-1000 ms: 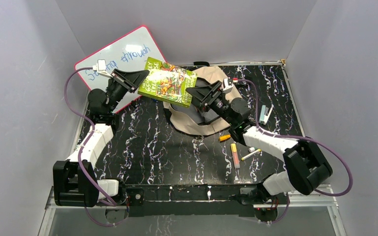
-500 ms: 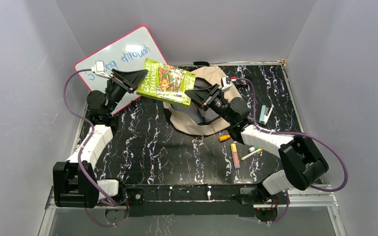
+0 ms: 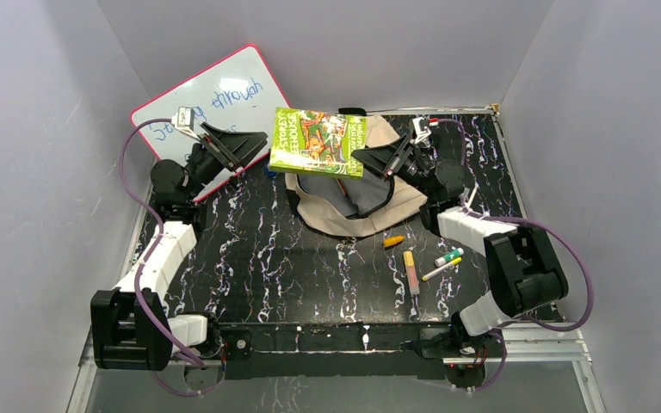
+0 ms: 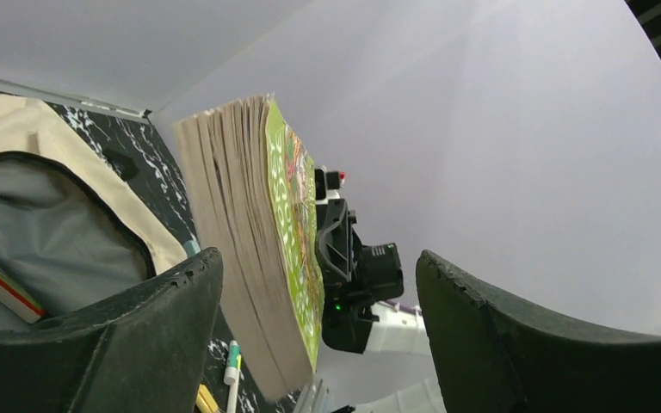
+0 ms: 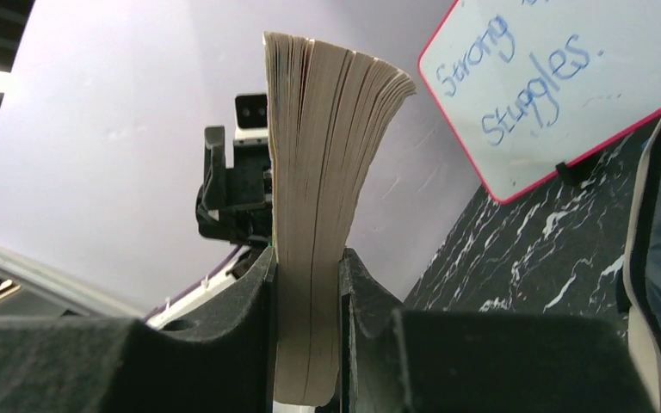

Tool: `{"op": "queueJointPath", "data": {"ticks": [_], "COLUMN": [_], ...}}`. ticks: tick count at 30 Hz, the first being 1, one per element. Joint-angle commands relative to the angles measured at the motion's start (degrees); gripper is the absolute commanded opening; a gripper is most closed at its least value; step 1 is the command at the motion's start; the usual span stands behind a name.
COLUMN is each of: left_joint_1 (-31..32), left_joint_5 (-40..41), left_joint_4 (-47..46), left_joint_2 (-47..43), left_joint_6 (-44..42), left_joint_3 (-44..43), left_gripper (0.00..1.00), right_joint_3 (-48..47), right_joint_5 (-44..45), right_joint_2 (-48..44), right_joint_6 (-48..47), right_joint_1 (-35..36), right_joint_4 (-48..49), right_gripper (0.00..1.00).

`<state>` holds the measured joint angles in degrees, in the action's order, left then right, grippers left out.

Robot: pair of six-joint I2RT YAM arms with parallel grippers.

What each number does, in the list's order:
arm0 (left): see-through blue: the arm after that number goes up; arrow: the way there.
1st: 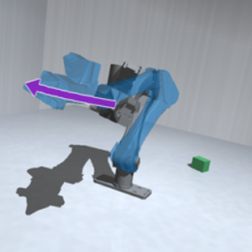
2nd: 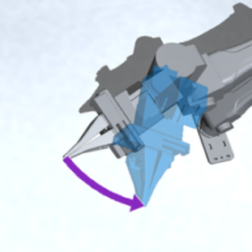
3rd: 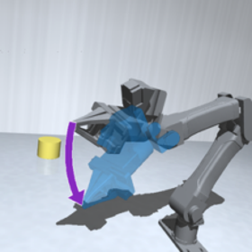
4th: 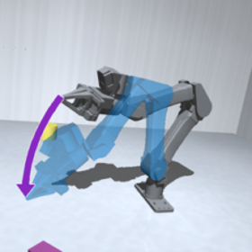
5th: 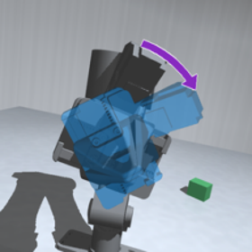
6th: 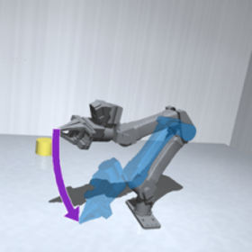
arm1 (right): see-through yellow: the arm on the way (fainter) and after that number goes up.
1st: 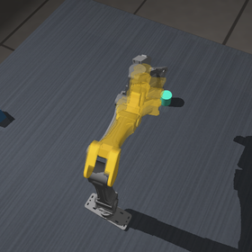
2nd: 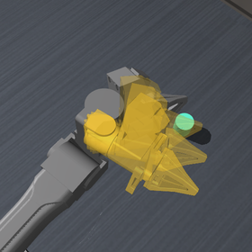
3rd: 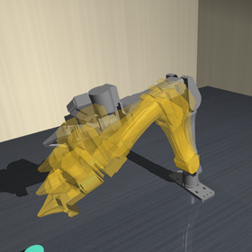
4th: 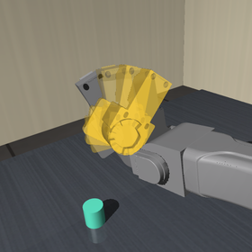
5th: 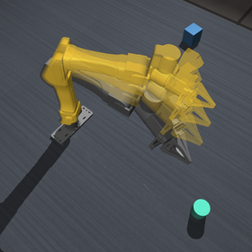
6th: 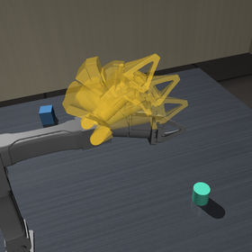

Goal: Pack the student bag
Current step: Pick up the book from the center of the board.

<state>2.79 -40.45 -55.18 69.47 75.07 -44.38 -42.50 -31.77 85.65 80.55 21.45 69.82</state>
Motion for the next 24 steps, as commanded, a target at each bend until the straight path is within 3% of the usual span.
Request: {"op": "queueJointPath", "data": {"ticks": [1, 24], "left_joint_1": [0.1, 0.9], "left_joint_5": [-4.8, -7.1], "left_joint_4": [0.2, 7.7], "left_joint_2": [-2.4, -0.2], "left_joint_6": [0.5, -5.1], "left_joint_3": [1.2, 1.7], "left_gripper": [0.80, 0.80], "right_joint_3": [-5.5, -9.6], "right_joint_5": [-8.8, -12.2], "right_joint_2": [1.2, 1.5], "right_joint_6": [3.6, 4.6], "right_joint_1": [-0.2, -0.2], "right_joint_4": [13.5, 18.5], "right_gripper": [0.00, 0.00]}}
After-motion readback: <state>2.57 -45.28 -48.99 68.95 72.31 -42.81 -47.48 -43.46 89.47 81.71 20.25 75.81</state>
